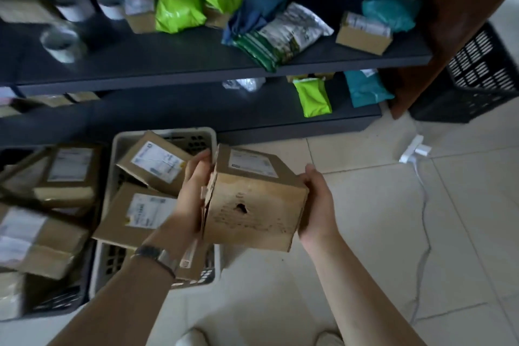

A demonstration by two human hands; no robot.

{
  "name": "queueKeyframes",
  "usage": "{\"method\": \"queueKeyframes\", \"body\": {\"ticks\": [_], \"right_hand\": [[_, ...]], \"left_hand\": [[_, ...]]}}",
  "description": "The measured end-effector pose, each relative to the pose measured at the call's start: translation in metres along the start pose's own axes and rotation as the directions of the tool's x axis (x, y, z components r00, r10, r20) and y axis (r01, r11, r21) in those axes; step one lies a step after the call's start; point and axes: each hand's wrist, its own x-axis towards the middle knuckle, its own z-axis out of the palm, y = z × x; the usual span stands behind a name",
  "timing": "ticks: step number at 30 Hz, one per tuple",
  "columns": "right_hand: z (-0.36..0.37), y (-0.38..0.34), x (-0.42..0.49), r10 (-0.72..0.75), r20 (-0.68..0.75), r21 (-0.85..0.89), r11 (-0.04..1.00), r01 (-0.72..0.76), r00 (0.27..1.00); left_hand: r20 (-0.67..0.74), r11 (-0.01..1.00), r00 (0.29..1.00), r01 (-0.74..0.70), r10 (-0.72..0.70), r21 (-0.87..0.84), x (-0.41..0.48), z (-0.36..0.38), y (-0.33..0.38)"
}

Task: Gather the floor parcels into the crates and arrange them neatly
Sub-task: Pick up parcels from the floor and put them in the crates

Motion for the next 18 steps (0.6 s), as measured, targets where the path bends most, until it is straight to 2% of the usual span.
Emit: {"method": "queueKeyframes", "body": {"ticks": [1,3,7,11,15,18], "right_hand": [[0.017,0.002,-0.008,0.011,-0.004,0.045,0.999,-0.011,1.000],[0.051,0.008,-0.027,0.004,-0.023,0.081,0.997,-0.002,1.000],[0.111,0.036,-0.059,-0.075,0.051,-0.005,0.997,0.075,0.996],[0.151,0.055,-0.072,-0.087,0.126,-0.008,0.996,0.089,0.988],[0.177,0.067,-0.066,-0.120,0.227,-0.143,0.978,0.155,0.966],[0.180,0.089,-0.052,-0.106,0.274,-0.320,0.927,0.195,0.956]], "left_hand": [[0.011,1.000,1.000,-0.004,0.004,0.000,-0.010,-0.014,0.015],[-0.012,0.991,0.991,-0.135,0.135,0.017,-0.025,-0.041,0.043],[-0.048,0.946,0.945,-0.324,0.325,0.024,-0.054,-0.082,0.087],[-0.111,0.908,0.902,-0.406,0.416,0.103,-0.064,-0.119,0.108],[-0.169,0.914,0.900,-0.380,0.401,0.143,-0.061,-0.152,0.101],[-0.172,0.953,0.939,-0.281,0.297,0.111,-0.049,-0.168,0.075]]}}
